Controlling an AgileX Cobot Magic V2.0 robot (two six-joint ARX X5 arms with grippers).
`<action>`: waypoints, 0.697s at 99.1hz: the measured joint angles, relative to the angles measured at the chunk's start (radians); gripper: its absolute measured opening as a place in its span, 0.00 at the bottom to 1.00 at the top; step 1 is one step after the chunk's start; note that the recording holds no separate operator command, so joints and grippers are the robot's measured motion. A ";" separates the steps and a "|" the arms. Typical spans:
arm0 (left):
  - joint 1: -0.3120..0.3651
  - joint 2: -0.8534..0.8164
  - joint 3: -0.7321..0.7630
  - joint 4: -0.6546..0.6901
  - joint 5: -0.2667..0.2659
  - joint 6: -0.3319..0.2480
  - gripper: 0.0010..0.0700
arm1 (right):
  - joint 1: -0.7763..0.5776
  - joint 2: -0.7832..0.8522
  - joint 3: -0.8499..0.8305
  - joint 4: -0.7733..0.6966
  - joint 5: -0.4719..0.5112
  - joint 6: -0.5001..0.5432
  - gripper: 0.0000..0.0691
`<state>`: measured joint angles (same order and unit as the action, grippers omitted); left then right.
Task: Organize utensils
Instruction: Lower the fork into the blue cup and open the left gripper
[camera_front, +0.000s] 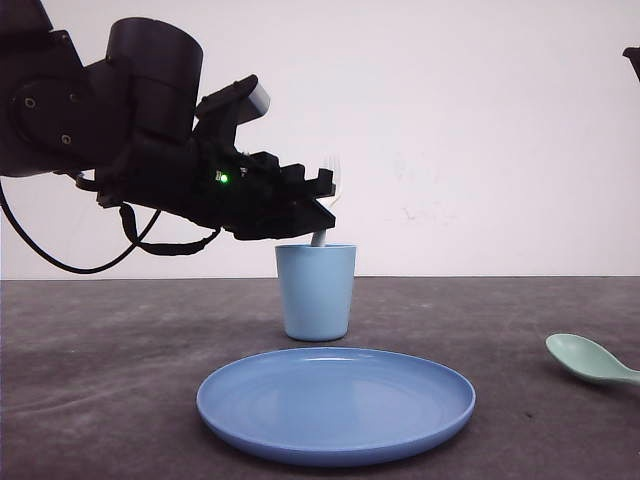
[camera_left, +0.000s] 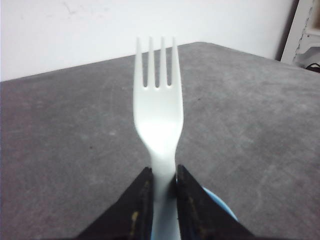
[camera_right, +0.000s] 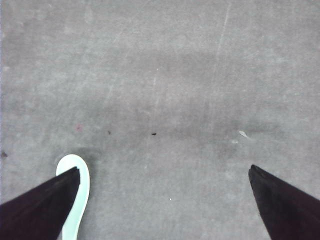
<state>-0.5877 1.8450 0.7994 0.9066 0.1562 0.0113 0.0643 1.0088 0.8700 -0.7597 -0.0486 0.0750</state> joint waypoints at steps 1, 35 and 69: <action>0.000 0.000 0.000 -0.002 0.000 0.000 0.05 | 0.000 0.000 0.000 0.000 0.000 0.000 0.98; 0.000 0.000 0.000 -0.005 0.000 0.000 0.33 | 0.000 0.000 0.000 0.000 0.000 0.000 0.98; 0.000 -0.006 0.000 -0.001 0.000 -0.002 0.39 | 0.000 0.000 0.000 0.000 0.000 0.000 0.98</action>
<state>-0.5877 1.8385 0.7994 0.9058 0.1562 0.0097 0.0643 1.0088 0.8700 -0.7597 -0.0486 0.0750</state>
